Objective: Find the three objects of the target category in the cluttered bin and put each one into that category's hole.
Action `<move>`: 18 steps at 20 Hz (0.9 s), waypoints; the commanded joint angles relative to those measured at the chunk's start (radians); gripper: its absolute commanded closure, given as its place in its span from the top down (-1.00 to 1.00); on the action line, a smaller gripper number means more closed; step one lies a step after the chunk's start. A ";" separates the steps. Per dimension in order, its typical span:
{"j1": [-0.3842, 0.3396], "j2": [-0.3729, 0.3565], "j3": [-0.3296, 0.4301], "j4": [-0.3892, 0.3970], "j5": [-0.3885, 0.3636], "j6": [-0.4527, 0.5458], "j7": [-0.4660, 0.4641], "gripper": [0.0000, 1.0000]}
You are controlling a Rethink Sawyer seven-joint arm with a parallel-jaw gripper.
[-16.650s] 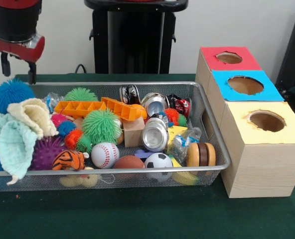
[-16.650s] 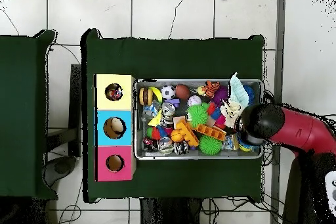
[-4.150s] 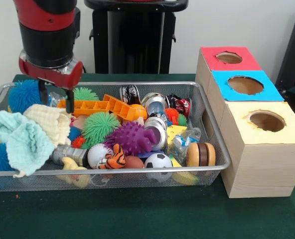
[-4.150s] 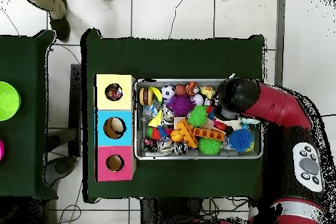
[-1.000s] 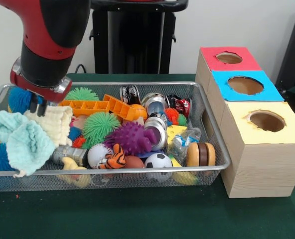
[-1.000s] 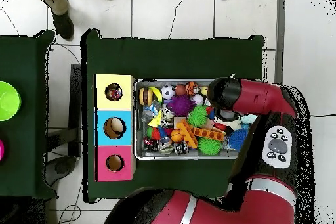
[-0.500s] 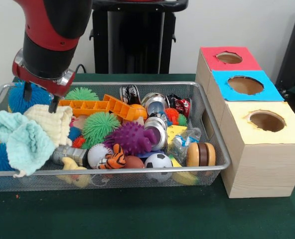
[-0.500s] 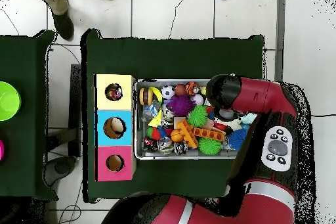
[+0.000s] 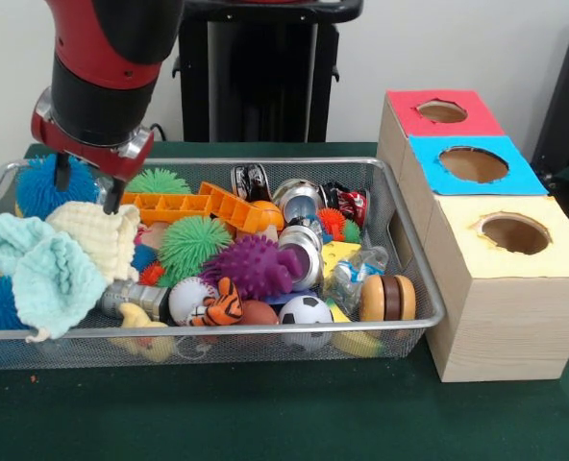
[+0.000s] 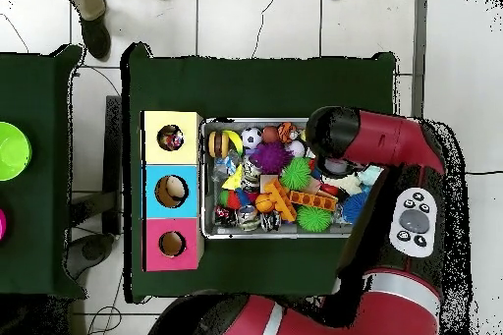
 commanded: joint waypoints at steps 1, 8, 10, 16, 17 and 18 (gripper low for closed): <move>0.014 0.065 0.083 -0.008 0.057 0.056 0.157 1.00; 0.012 0.089 0.081 0.003 0.070 0.010 0.170 1.00; 0.014 0.091 0.079 0.006 0.078 0.012 0.179 1.00; 0.007 0.126 0.084 0.009 0.099 0.005 0.190 1.00; 0.005 0.129 0.087 0.009 0.106 0.003 0.191 1.00; 0.006 0.131 0.086 0.008 0.111 0.009 0.191 1.00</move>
